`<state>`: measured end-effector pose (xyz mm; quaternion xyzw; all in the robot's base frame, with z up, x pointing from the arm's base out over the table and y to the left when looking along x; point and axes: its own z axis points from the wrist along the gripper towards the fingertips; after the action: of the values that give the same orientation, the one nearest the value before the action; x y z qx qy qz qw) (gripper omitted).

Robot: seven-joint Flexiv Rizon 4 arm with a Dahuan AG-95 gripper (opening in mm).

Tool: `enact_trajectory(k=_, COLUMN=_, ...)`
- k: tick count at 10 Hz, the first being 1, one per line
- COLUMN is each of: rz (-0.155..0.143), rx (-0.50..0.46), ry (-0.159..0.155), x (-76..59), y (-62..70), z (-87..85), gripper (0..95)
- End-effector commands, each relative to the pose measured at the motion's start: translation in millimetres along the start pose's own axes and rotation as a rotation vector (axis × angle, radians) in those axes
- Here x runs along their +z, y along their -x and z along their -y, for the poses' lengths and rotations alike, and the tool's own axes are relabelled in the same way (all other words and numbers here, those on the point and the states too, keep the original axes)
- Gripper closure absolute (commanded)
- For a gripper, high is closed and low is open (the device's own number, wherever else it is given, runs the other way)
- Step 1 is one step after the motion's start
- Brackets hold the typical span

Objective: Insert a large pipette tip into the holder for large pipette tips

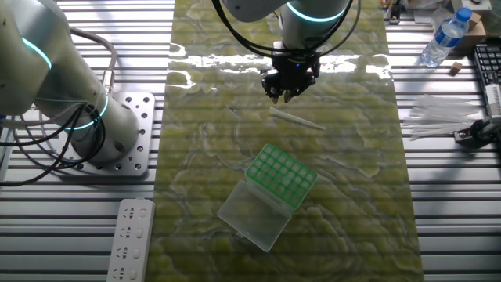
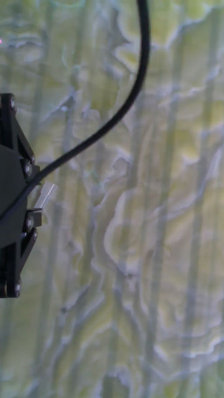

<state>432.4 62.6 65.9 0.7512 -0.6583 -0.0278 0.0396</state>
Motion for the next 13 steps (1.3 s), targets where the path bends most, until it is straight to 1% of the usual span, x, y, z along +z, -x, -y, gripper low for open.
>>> enact_trajectory(k=1, rz=0.002, rx=-0.139, ry=-0.003, x=0.2, y=-0.4, z=-0.4, gripper=76.0)
enact_trajectory(k=2, rz=0.001, rx=-0.167, ry=-0.005, x=0.2, y=-0.4, z=-0.4, gripper=76.0)
enact_trajectory(k=6, rz=-0.005, rx=-0.207, ry=-0.005, x=3.0, y=0.2, z=-0.3, gripper=76.0)
enact_trajectory(k=9, rz=-0.002, rx=-0.236, ry=-0.006, x=10.3, y=1.9, z=0.0, gripper=76.0)
enact_trajectory(k=13, rz=-0.007, rx=-0.284, ry=-0.008, x=17.9, y=4.0, z=0.0, gripper=76.0)
